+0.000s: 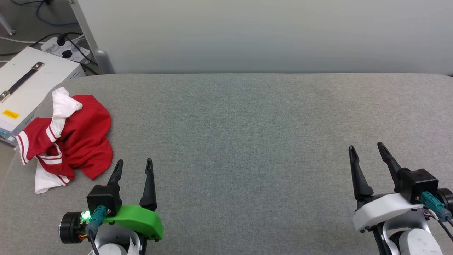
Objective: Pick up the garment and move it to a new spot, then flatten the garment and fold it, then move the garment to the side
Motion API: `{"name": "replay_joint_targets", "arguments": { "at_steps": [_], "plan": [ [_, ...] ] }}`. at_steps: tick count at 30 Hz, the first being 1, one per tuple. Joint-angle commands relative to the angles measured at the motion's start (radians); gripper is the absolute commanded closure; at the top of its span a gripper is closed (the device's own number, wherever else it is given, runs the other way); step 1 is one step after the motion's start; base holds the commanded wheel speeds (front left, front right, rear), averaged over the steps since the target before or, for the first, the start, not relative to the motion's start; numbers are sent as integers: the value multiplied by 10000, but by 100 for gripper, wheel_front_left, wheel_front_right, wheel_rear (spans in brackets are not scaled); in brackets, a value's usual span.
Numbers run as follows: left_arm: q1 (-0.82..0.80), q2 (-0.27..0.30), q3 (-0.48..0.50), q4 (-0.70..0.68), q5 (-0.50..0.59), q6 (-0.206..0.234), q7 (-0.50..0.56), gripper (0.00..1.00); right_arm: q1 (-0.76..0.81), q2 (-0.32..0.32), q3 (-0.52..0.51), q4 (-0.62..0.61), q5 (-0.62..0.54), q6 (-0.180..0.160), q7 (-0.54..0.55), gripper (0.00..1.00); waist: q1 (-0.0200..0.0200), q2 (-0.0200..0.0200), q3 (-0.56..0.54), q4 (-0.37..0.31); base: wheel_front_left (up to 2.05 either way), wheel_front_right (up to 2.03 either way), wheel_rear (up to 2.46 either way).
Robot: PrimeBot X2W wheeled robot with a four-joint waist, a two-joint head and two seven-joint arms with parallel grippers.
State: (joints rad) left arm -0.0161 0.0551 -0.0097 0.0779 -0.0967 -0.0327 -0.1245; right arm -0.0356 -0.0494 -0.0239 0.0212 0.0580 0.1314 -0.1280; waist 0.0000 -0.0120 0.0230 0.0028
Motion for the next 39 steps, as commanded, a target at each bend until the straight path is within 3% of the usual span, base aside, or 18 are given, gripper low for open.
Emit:
{"name": "replay_joint_targets", "arguments": {
  "at_steps": [1, 30, 39],
  "plan": [
    [-16, -26, -5, 31, -79, -100, -139, 0, -182, -6, -38, -27, 92, -4, -120, 0, 0, 63, 0, 5, 0, 0, 0],
    [-14, -37, -164, 672, -344, -376, -740, 0, -395, -7, -51, 808, 204, -6, -714, 0, 0, 91, 116, 27, 0, 0, 0],
    [-116, -41, -201, 751, -521, -364, -929, 0, -398, -8, 208, 802, 219, -6, -900, 0, 0, 99, 183, 587, 0, 0, 0]
  ]
}}
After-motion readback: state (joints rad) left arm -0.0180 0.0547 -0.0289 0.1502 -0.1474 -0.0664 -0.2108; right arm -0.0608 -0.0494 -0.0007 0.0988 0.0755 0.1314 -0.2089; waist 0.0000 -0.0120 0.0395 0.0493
